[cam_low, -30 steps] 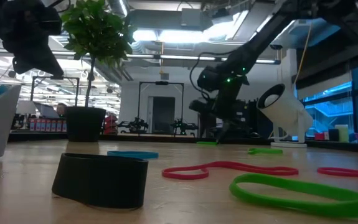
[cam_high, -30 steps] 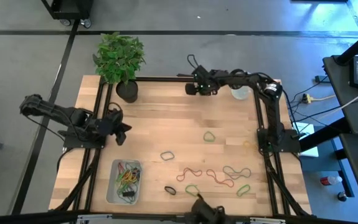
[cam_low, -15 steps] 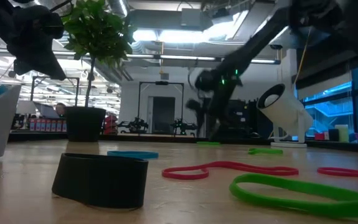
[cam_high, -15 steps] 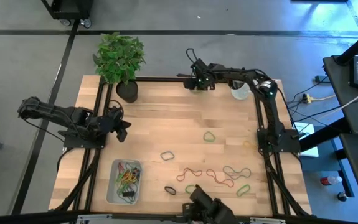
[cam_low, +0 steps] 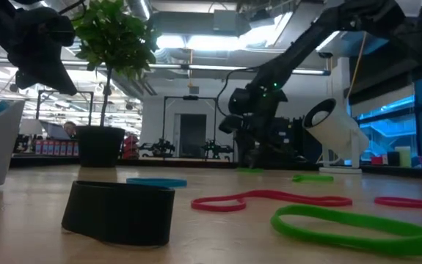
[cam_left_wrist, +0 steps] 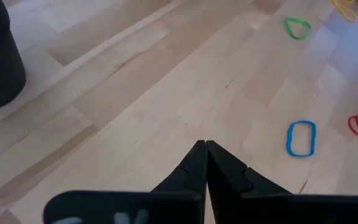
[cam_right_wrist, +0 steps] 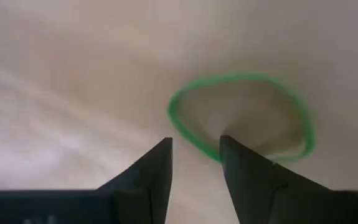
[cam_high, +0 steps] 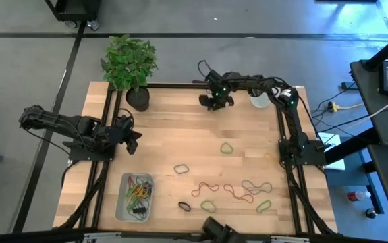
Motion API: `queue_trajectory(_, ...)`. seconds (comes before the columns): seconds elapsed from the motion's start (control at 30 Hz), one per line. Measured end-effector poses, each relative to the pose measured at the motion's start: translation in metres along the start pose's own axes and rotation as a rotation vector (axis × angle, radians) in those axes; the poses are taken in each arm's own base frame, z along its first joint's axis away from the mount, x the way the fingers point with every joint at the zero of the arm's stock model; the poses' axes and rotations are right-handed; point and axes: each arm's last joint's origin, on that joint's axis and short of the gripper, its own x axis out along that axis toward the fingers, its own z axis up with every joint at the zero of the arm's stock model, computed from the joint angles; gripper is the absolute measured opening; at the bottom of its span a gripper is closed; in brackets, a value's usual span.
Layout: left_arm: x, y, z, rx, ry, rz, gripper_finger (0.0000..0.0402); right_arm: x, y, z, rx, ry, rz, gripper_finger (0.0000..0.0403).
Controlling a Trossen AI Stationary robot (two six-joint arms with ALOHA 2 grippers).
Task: Pick and place rubber bands into bin
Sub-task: Put the green rubber band into the bin
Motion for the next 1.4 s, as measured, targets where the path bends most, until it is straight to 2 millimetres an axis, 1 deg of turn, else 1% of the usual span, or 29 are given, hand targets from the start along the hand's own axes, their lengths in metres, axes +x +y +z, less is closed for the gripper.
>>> queue_trajectory(0.23, 0.0, 0.0, 0.0, 0.001, 0.002, -0.001, 0.0005, 0.005, 0.027, -0.042, -0.125, 0.116, -0.05, 0.0137)
queue_trajectory(0.37, 0.0, -0.001, -0.001, 0.001, 0.025, -0.021, 0.0001, 0.006, 0.042, -0.059, -0.215, 0.078, -0.094, 0.0136)
queue_trajectory(0.5, 0.0, -0.001, -0.001, 0.0, 0.036, -0.031, 0.0005, 0.003, 0.055, -0.069, -0.29, -0.003, -0.128, 0.0136)
queue_trajectory(0.57, 0.0, -0.001, -0.001, 0.0, 0.035, -0.032, 0.0005, 0.006, 0.057, -0.074, -0.332, -0.014, -0.152, 0.0136)
queue_trajectory(0.73, 0.0, -0.001, -0.001, -0.019, 0.04, -0.039, 0.0001, 0.018, 0.058, -0.088, -0.394, -0.099, -0.289, 0.0136)
queue_trajectory(0.83, 0.0, -0.001, -0.001, -0.027, 0.04, -0.039, 0.0004, 0.024, 0.056, -0.093, -0.413, -0.114, -0.306, 0.0134)
queue_trajectory(0.93, 0.0, -0.001, -0.001, -0.029, 0.04, -0.039, 0.0005, 0.028, 0.054, -0.097, -0.436, -0.106, -0.313, 0.0116)
queue_trajectory(1.0, 0.0, -0.001, -0.001, -0.038, 0.04, -0.039, 0.0003, 0.03, 0.054, -0.1, -0.458, -0.109, -0.327, 0.0085)
queue_trajectory(1.1, 0.0, -0.001, -0.001, -0.047, 0.042, -0.04, 0.0001, 0.031, 0.056, -0.102, -0.488, -0.107, -0.33, 0.002)
queue_trajectory(1.13, 0.0, -0.002, -0.001, -0.047, 0.048, -0.045, 0.0002, 0.031, 0.056, -0.103, -0.496, -0.106, -0.33, 0.0012)
queue_trajectory(1.2, 0.0, -0.002, -0.002, -0.035, 0.062, -0.055, 0.0004, 0.03, 0.059, -0.105, -0.515, -0.101, -0.335, 0.0012)
queue_trajectory(1.3, 0.0, -0.003, -0.003, 0.016, 0.096, -0.09, 0.0005, 0.022, 0.07, -0.111, -0.537, -0.106, -0.333, 0.0005)
queue_trajectory(1.37, -0.001, -0.004, -0.003, 0.031, 0.123, -0.118, 0.0005, 0.015, 0.081, -0.123, -0.555, -0.102, -0.312, 0.0003)
queue_trajectory(1.4, -0.001, -0.004, -0.004, 0.039, 0.132, -0.128, 0.0005, 0.007, 0.09, -0.13, -0.566, -0.128, -0.281, 0.0003)
